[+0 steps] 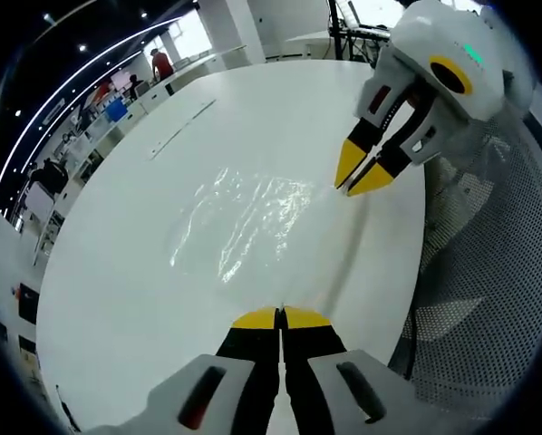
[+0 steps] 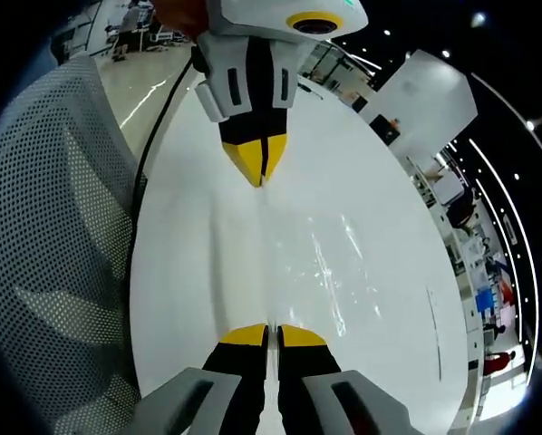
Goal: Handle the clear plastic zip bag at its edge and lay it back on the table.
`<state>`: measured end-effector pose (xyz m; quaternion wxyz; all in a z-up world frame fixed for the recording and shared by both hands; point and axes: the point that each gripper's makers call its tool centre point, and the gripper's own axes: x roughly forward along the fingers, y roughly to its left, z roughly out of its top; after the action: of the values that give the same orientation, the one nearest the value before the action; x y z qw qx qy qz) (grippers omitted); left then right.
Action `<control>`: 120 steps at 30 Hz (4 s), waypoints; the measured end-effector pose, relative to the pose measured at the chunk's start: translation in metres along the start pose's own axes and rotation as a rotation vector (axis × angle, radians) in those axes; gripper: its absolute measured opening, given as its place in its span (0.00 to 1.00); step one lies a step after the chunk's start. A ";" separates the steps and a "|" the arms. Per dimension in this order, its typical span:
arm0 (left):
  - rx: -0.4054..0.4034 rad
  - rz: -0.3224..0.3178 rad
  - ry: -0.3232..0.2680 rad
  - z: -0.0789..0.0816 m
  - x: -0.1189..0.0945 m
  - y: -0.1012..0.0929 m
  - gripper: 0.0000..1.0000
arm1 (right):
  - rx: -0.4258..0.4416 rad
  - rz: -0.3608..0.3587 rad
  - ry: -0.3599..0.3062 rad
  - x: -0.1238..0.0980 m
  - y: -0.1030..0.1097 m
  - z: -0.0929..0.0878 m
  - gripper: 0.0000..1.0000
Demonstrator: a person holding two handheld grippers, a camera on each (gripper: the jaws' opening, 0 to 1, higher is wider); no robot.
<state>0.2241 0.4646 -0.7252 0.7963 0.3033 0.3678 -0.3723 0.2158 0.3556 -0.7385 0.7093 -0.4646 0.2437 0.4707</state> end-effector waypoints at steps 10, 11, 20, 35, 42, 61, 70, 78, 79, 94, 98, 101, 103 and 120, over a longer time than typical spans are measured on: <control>-0.004 0.003 0.003 -0.001 -0.001 0.001 0.00 | 0.006 0.001 0.004 0.000 0.000 -0.003 0.00; -0.005 0.002 0.003 -0.001 -0.002 0.001 0.00 | 0.006 0.001 0.004 0.000 0.000 -0.003 0.00; -0.007 0.003 0.003 -0.003 0.000 0.003 0.00 | 0.009 0.002 0.007 -0.001 0.001 -0.006 0.00; -0.016 0.002 -0.010 0.001 -0.002 0.002 0.00 | 0.023 0.004 0.026 -0.003 0.003 -0.015 0.00; 0.006 -0.013 -0.014 0.007 0.000 0.001 0.00 | 0.041 -0.011 0.042 -0.006 0.000 -0.020 0.00; 0.036 -0.002 -0.020 0.010 -0.001 0.000 0.00 | 0.267 0.018 -0.142 -0.029 -0.019 0.009 0.20; 0.055 -0.003 -0.017 0.008 0.000 -0.001 0.00 | 0.292 -0.028 -0.209 -0.031 -0.055 0.025 0.32; 0.049 0.009 -0.021 0.009 -0.002 0.000 0.00 | 0.283 0.045 -0.187 -0.018 -0.037 0.022 0.31; 0.050 0.010 -0.020 0.010 -0.003 -0.001 0.00 | 0.284 0.047 -0.185 -0.017 -0.036 0.022 0.30; 0.068 0.011 -0.028 0.011 -0.005 -0.005 0.00 | 0.239 0.085 -0.124 0.017 -0.025 0.022 0.25; 0.074 0.006 -0.028 0.012 -0.008 -0.008 0.00 | 0.211 0.100 -0.105 0.018 -0.016 0.019 0.20; 0.072 0.006 -0.031 0.014 -0.010 -0.009 0.00 | 0.239 0.114 -0.107 0.015 -0.013 0.020 0.04; 0.073 0.007 -0.036 0.016 -0.010 -0.009 0.00 | 0.251 0.116 -0.106 0.015 -0.012 0.020 0.00; 0.049 0.064 -0.068 0.024 -0.010 0.004 0.17 | 0.380 0.084 -0.072 0.018 -0.022 0.012 0.00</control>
<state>0.2318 0.4525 -0.7034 0.8120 0.3216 0.3214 -0.3658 0.2427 0.3713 -0.7382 0.7722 -0.2947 0.3217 0.4619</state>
